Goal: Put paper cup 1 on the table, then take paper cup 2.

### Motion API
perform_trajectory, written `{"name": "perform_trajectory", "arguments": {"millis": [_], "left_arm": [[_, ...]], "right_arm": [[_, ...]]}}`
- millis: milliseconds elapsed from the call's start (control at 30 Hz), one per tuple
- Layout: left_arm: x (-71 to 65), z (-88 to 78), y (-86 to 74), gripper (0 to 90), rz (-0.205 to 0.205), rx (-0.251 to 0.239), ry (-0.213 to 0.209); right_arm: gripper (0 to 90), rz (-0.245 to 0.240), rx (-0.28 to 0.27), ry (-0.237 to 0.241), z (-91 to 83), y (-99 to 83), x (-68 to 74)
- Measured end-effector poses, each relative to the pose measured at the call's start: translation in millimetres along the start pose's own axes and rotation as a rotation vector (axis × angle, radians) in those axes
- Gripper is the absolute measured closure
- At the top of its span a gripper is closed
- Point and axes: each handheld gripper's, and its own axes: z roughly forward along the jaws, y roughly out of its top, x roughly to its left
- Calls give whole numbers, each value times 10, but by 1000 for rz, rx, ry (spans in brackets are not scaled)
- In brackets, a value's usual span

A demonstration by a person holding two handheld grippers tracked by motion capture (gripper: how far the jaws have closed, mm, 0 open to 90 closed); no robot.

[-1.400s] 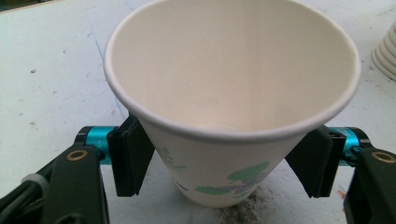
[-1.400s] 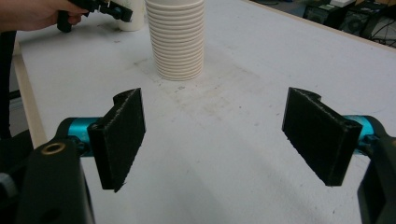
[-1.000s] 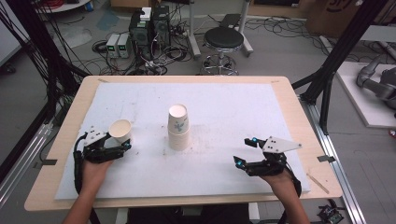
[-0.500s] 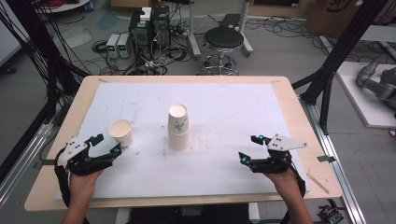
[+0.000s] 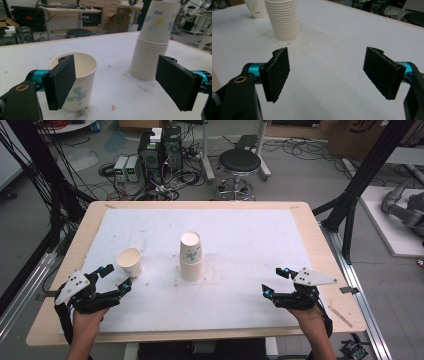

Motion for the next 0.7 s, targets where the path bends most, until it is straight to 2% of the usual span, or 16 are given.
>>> {"name": "perform_trajectory", "arguments": {"millis": [133,267,700], "left_arm": [[-51,49,24,168,22,-7,-30],[-88,89,56,168,27,-20,-46],[-141,156,62,168,46,-6,-61]], "right_arm": [[205,-2,-17,11,13,25,3],[200,-4,-31,23,17,70,-16],[200,-8,-23,35,26,68,1]]}}
